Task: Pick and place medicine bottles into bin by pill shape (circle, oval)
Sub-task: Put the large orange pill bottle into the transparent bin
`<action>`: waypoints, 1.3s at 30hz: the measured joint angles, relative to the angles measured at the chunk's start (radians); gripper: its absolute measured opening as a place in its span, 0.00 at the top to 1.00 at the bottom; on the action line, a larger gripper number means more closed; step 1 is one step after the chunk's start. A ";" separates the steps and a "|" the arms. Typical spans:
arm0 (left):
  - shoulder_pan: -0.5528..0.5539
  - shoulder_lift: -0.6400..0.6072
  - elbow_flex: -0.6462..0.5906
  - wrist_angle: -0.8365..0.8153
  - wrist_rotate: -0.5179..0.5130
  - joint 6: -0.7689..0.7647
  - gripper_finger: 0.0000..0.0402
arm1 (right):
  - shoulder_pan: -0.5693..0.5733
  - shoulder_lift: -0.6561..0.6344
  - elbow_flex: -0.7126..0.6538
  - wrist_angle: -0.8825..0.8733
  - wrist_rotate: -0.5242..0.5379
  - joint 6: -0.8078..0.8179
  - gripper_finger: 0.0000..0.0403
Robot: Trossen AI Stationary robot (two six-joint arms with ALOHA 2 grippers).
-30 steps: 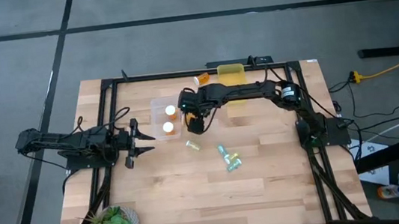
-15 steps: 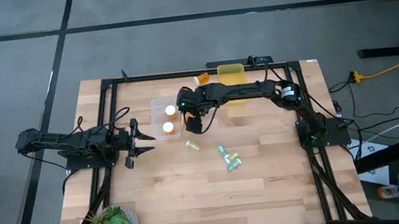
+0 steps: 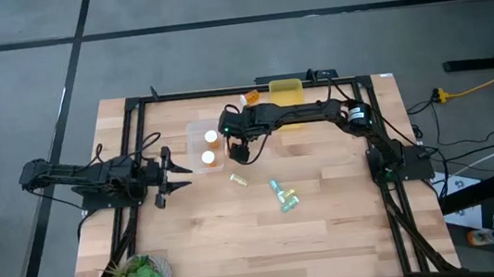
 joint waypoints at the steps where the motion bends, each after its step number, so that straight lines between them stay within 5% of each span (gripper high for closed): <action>1: 0.000 0.000 0.000 0.000 0.000 0.000 0.63 | 0.000 0.000 0.000 0.003 -0.001 0.001 0.16; 39: 0.000 0.000 0.000 0.000 -0.046 -0.053 0.63 | 0.000 0.000 0.000 0.015 -0.111 0.021 0.16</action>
